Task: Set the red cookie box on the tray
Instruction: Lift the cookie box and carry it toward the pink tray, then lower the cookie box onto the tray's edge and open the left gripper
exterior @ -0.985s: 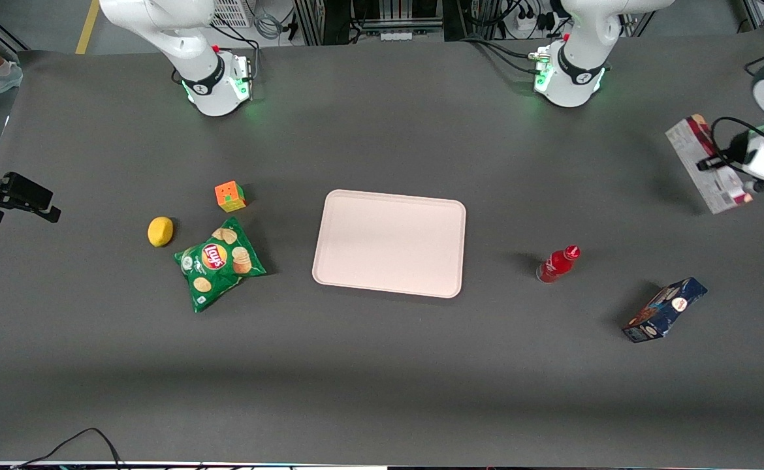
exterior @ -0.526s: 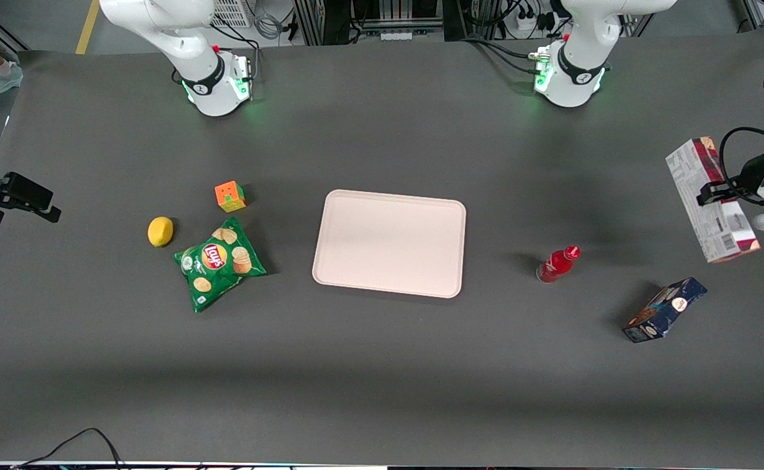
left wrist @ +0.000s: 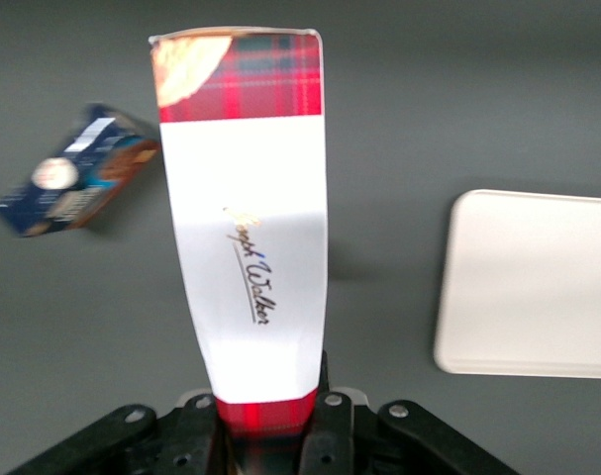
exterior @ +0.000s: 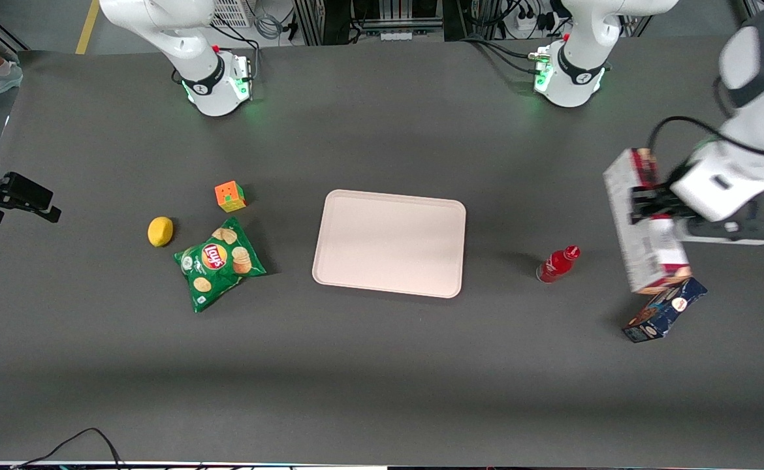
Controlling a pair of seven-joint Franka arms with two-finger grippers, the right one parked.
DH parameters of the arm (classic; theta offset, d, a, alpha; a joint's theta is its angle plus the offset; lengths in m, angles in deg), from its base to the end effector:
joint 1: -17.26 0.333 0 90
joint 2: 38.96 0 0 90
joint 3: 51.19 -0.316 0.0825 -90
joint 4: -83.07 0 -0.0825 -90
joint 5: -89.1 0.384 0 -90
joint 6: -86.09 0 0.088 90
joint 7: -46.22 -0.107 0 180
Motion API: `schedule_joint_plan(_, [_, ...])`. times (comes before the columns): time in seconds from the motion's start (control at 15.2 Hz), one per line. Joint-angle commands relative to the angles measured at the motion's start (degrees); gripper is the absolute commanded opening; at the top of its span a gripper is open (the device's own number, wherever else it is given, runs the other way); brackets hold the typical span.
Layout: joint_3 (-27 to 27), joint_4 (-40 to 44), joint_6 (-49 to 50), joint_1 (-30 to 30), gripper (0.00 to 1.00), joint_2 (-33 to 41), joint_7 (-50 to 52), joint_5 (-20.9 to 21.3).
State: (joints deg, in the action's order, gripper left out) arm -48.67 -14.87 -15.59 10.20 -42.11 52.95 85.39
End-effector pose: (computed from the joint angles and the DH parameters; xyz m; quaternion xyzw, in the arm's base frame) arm 0.5726 -0.1018 0.5452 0.9993 -0.0184 0.0004 0.0333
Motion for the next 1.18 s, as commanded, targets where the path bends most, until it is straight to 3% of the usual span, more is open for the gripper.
schedule_joint_plan(0.0, [8.8, 7.75, -1.66, -1.99, 0.02, -8.6, 14.32, -0.16])
schedule_joint_plan(0.2, [11.63, 8.11, -8.86, -6.64, 0.03, -14.58, 20.77, 1.94])
schedule_joint_plan(0.33, [12.68, 7.5, -11.6, -9.19, 0.07, -18.36, 23.22, 5.97])
schedule_joint_plan(0.59, [15.67, 5.4, -16.16, -12.01, 0.06, -25.22, 29.99, 12.93])
schedule_joint_plan(0.85, [15.68, -5.23, -30.05, -12.37, 0.06, -25.85, 31.23, 13.9])
schedule_joint_plan(1.12, [15.68, -5.95, -31.12, -12.46, 0.06, -27.96, 32.19, 14.96])
